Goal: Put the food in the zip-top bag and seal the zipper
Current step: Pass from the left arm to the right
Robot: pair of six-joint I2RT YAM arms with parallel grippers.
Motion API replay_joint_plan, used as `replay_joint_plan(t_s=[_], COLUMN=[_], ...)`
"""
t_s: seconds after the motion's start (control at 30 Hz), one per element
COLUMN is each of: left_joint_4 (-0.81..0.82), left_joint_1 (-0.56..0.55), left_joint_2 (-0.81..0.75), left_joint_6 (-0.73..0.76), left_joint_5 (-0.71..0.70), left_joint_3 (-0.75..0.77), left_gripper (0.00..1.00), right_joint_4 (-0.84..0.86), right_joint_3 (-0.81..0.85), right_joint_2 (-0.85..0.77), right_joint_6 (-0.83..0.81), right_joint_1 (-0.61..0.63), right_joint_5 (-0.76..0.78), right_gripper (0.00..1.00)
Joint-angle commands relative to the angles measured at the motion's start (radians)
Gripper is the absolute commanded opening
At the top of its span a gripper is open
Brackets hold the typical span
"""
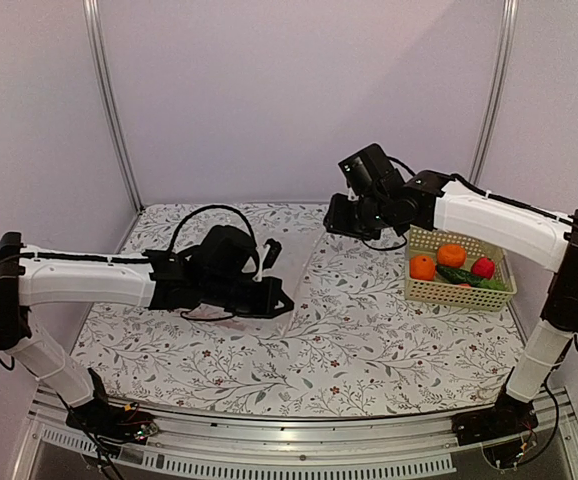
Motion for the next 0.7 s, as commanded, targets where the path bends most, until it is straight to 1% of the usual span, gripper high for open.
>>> replay_joint_plan(t_s=[0.0,0.17,0.37,0.67], left_joint_4=[0.018,0.018,0.021,0.021], left_joint_1=[-0.019,-0.018,-0.019,-0.018], left_joint_2=[0.018,0.022,0.024,0.03], left_joint_6=[-0.007,-0.008,-0.01,-0.012], left_joint_5=[-0.003,-0.003,-0.003,0.003], left_joint_3=[-0.004,0.001,0.002,0.002], left_gripper=[0.0,0.0,0.0,0.0], right_joint_4=[-0.014,-0.021,-0.027,-0.031], right_joint_3=[0.044,0.06,0.069,0.083], right_joint_2=[0.036,0.063,0.08,0.107], right_joint_6=[-0.02,-0.025,-0.029,-0.028], right_joint_1=[0.008,0.007,0.007,0.007], right_joint_5=[0.021,0.019,0.027,0.025], right_gripper=[0.4,0.35,0.32,0.22])
